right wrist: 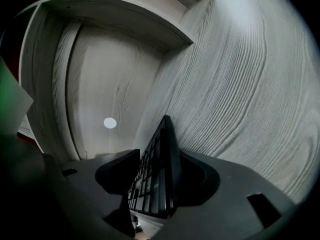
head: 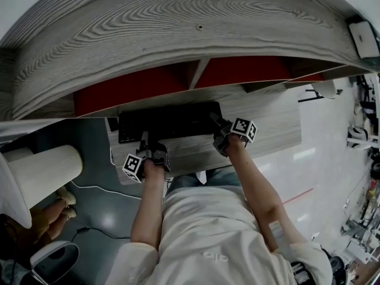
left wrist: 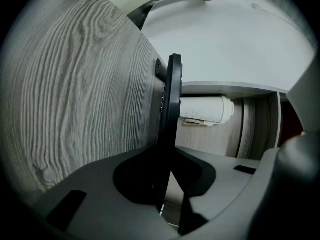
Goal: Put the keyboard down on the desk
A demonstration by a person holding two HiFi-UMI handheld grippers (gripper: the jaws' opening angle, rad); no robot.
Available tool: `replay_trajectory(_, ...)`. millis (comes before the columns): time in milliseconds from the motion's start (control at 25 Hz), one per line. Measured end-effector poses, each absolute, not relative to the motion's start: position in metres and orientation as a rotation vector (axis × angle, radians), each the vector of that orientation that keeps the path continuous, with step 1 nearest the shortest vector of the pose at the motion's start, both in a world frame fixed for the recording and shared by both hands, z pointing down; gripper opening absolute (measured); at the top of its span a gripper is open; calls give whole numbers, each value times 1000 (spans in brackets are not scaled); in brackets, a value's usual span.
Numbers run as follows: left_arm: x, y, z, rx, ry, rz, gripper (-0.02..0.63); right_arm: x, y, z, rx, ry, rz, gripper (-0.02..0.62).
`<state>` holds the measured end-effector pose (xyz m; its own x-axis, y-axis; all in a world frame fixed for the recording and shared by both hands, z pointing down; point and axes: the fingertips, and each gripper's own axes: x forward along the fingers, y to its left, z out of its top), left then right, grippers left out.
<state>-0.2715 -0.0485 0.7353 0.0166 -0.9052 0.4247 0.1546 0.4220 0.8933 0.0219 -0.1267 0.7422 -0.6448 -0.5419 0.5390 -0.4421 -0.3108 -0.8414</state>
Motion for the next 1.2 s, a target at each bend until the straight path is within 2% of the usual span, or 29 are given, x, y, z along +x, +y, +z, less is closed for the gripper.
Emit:
replay_trajectory(280,-268,-58,727,755,-1284,-997,84,26,-108,738,-1282,1714,-2162,261)
replay_trajectory(480,-269,-63,729,767,-1277,-1007,86,26,-94,739,-1274,1605,-2178,226)
replay_trajectory(640,-268,-66,728,764,-1269,-1020,89,23,-98,735,-1269,1562,-2148,144)
replay_trajectory(840,-266,-68,729,772,-1221,-1031,94,25,-102,737,-1299,1479,-2126,126)
replay_trajectory(1000,-262,-64,734,762,-1195,-1006,130,26,-103,742,-1312,1422,-2115,121)
replay_trajectory(1120,-255,-60,735,788,-1168,-985,216,24,-104,743,-1312,1412,-2110,121)
replay_trajectory(1200,-252,-54,737,780,-1152,-986,227,22,-106,744,-1311,1409,-2109,121)
